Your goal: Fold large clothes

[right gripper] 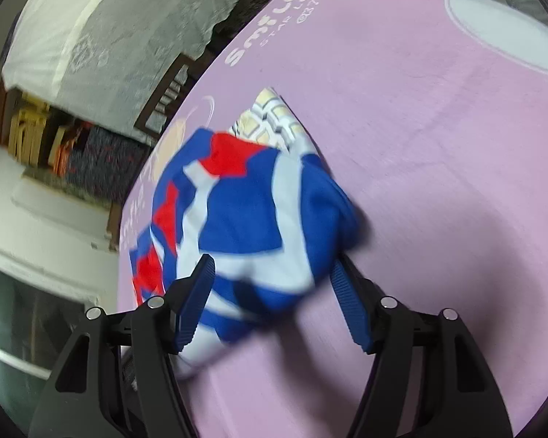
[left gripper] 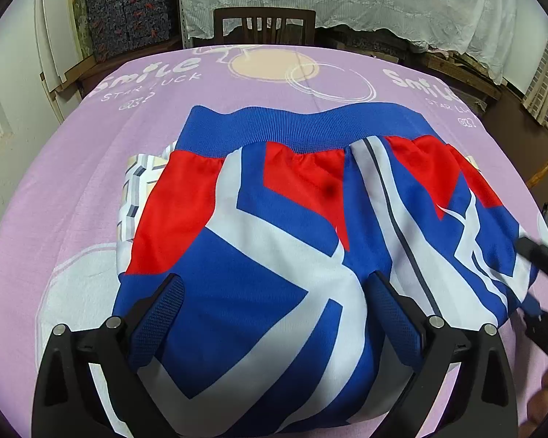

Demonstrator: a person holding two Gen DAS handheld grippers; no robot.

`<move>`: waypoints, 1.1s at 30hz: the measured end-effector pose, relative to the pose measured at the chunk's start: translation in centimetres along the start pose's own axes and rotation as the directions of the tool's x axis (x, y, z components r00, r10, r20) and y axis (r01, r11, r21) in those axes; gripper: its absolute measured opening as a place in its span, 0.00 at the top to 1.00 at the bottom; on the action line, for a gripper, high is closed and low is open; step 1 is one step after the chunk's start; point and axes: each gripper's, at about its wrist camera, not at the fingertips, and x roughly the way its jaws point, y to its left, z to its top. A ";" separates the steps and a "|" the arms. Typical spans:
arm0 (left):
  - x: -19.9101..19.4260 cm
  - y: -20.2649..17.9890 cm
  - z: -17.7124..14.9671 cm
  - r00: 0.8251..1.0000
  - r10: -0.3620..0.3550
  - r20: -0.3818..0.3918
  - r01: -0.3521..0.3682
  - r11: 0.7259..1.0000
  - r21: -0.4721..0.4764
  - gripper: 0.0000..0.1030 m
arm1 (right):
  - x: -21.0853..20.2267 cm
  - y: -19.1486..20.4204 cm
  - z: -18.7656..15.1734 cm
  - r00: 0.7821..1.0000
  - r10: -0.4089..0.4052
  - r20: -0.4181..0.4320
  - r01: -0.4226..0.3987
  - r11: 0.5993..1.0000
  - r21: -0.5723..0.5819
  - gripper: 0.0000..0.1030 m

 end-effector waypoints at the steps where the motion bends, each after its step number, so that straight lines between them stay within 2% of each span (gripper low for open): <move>1: 0.0 0.0 0.0 1.000 0.000 0.000 0.000 1.000 0.000 0.03 | 0.4 0.1 0.5 1.000 0.004 0.016 -0.004 1.000 0.017 0.37; 3: 0.0 0.0 0.1 1.000 -0.001 -0.002 0.001 1.000 0.000 0.03 | 1.3 0.1 1.4 0.999 0.014 0.050 -0.016 0.999 0.041 0.38; 6: 0.0 0.0 0.1 1.000 0.000 -0.002 0.000 1.000 -0.001 0.03 | 2.1 -0.1 2.3 0.994 0.015 0.113 -0.020 0.999 0.047 0.50; 10: 0.1 0.0 0.1 1.000 0.003 0.001 -0.003 1.000 -0.001 0.03 | 2.2 0.1 1.4 0.996 0.036 0.086 -0.038 0.999 0.022 0.51; 12: 0.2 0.0 0.1 1.000 0.001 0.002 -0.001 1.000 0.000 0.03 | 2.3 0.7 1.0 0.995 0.010 0.095 -0.007 1.000 -0.026 0.52; 14: 0.2 0.1 0.1 1.000 -0.002 0.001 0.002 1.000 0.002 0.03 | 2.5 0.5 1.3 0.996 0.015 0.092 -0.014 1.000 -0.015 0.59; 16: 0.2 0.2 0.2 1.000 -0.010 -0.005 0.010 1.000 -0.002 0.03 | 2.7 -0.3 1.7 0.996 0.019 0.092 -0.019 1.000 0.005 0.73; 19: -0.2 0.8 0.5 0.999 -0.044 -0.025 0.043 0.999 -0.027 0.03 | 3.0 -1.3 2.2 0.996 0.049 0.080 -0.053 0.997 0.049 0.81; 22: -0.2 1.4 1.9 0.995 -0.097 -0.039 0.093 0.993 -0.075 0.03 | 3.0 -1.2 2.1 0.996 0.045 0.082 -0.048 0.998 0.037 0.81; 27: 1.8 0.4 5.7 0.992 -0.102 -0.076 0.095 0.992 -0.086 0.03 | 2.9 -1.4 2.2 0.996 0.050 0.080 -0.054 0.998 0.042 0.81; 30: 4.5 -0.4 6.1 0.993 -0.036 -0.116 0.028 0.997 -0.068 0.03 | 2.9 -1.6 2.1 0.995 0.053 0.081 -0.056 0.998 0.042 0.81; 31: 4.6 -1.0 5.8 0.997 0.002 -0.076 -0.004 1.000 -0.029 0.03 | 2.9 -1.5 2.1 0.995 0.052 0.083 -0.055 0.998 0.039 0.81; 33: 4.6 -0.9 5.7 0.997 0.002 -0.075 -0.005 0.999 -0.033 0.03 | 3.0 -1.4 2.1 0.995 0.053 0.083 -0.056 0.998 0.036 0.80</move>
